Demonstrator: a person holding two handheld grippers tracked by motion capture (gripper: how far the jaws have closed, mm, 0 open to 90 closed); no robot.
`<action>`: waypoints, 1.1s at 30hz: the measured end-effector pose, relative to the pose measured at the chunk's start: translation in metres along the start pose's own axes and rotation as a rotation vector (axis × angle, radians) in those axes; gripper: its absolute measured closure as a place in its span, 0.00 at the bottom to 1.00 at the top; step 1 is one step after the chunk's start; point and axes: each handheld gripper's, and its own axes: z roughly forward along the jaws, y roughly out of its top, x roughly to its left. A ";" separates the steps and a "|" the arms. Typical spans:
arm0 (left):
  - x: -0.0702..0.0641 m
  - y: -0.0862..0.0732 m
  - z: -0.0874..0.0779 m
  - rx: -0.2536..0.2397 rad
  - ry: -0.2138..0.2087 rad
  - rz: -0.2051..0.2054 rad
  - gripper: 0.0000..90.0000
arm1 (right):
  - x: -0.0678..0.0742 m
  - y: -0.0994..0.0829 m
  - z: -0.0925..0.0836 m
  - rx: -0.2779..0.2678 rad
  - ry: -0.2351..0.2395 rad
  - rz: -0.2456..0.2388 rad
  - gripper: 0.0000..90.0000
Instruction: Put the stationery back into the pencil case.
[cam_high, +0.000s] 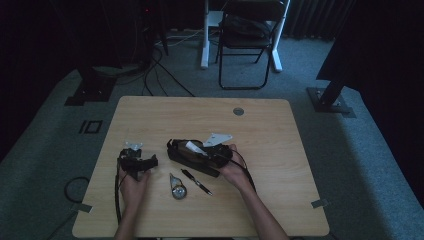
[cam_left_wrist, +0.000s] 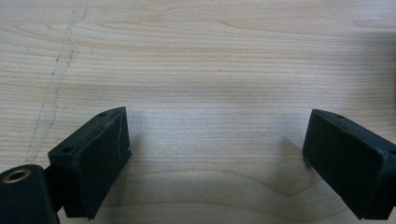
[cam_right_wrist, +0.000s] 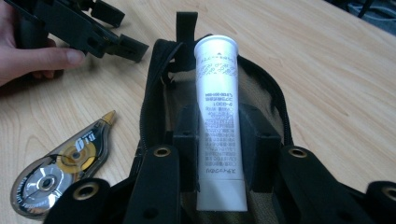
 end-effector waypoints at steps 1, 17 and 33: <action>0.000 0.000 0.000 0.000 0.000 0.000 0.09 | 0.000 0.000 0.003 0.011 -0.001 -0.001 0.78; 0.000 0.000 0.000 0.001 -0.001 0.001 0.09 | -0.002 0.001 0.017 0.051 0.043 0.035 0.78; 0.000 0.000 0.000 0.000 0.000 0.002 0.09 | 0.012 0.008 -0.013 -0.034 0.025 0.010 0.82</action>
